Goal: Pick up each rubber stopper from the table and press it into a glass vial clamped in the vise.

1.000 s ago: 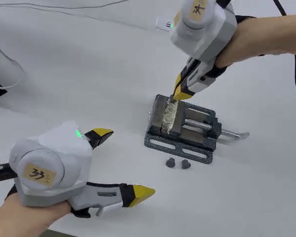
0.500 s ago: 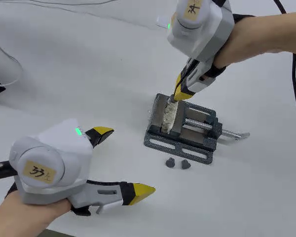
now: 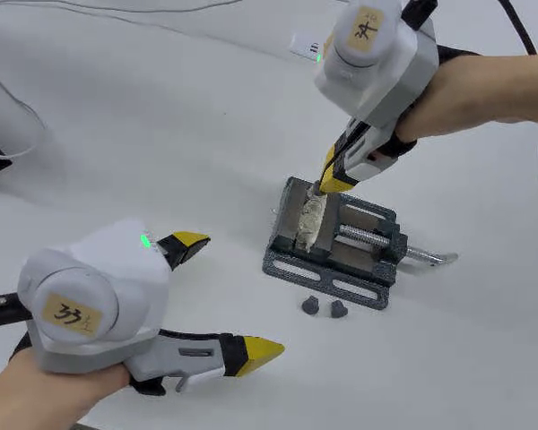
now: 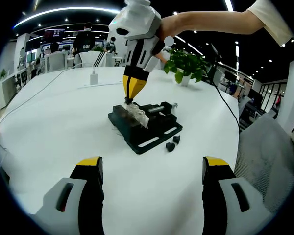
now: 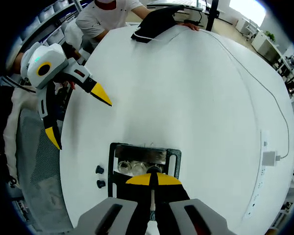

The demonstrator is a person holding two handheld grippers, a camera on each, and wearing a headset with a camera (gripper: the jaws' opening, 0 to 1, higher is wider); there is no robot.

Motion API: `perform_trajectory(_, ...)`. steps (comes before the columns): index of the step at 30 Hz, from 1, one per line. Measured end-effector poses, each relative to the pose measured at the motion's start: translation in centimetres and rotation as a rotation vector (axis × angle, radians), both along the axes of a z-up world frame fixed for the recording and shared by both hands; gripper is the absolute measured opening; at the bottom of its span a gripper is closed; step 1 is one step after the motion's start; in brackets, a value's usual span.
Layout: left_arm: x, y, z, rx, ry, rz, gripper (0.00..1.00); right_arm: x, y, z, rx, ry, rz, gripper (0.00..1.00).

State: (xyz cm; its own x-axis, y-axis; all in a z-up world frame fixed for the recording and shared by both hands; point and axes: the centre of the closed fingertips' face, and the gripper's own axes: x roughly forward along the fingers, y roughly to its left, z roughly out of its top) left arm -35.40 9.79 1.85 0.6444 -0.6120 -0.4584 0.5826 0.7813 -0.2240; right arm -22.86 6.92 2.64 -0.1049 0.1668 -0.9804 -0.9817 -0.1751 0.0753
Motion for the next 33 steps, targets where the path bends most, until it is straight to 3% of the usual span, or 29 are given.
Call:
perform_trajectory(4,-0.1,0.0,0.0,-0.005,0.0,0.006,0.82,0.1,0.0,0.0,-0.02,0.003,0.008,0.0)
perform_trajectory(6,-0.1,0.1,0.1,-0.01,-0.001,0.015,0.82,-0.1,0.0,0.0,-0.036,0.012,-0.029,0.0)
perform_trajectory(7,-0.1,0.1,0.1,-0.014,0.0,0.017,0.82,-0.1,0.1,0.0,-0.031,-0.005,0.01,0.0)
perform_trajectory(16,0.3,0.2,0.2,-0.017,-0.008,0.023,0.82,-0.2,0.3,-0.1,-0.051,-0.022,-0.005,0.0)
perform_trajectory(17,0.4,0.2,0.2,-0.017,-0.006,0.021,0.82,-0.1,0.4,0.0,-0.048,-0.045,0.07,0.0)
perform_trajectory(18,0.4,0.2,0.2,-0.017,-0.008,0.021,0.82,-0.2,0.2,-0.1,-0.053,-0.032,0.001,0.0)
perform_trajectory(19,0.5,0.2,0.3,-0.018,-0.007,0.02,0.82,-0.3,0.2,-0.1,-0.049,-0.045,0.026,0.0)
perform_trajectory(21,0.6,0.2,0.3,-0.019,-0.009,0.021,0.82,-0.3,0.2,-0.1,-0.051,-0.028,-0.015,0.0)
perform_trajectory(22,0.6,0.1,0.3,-0.014,-0.007,0.016,0.82,-0.1,0.2,-0.1,-0.043,-0.029,0.01,0.0)
perform_trajectory(23,0.6,0.1,0.3,-0.01,-0.009,0.014,0.82,-0.1,0.2,-0.1,-0.037,-0.02,-0.019,0.0)
perform_trajectory(24,0.6,0.1,0.4,-0.007,-0.008,0.013,0.82,-0.1,0.2,-0.1,-0.026,-0.03,0.017,0.0)
perform_trajectory(33,1.1,0.5,1.4,0.007,-0.022,0.017,0.82,-0.3,-0.1,0.1,0.016,-0.008,-0.015,0.0)
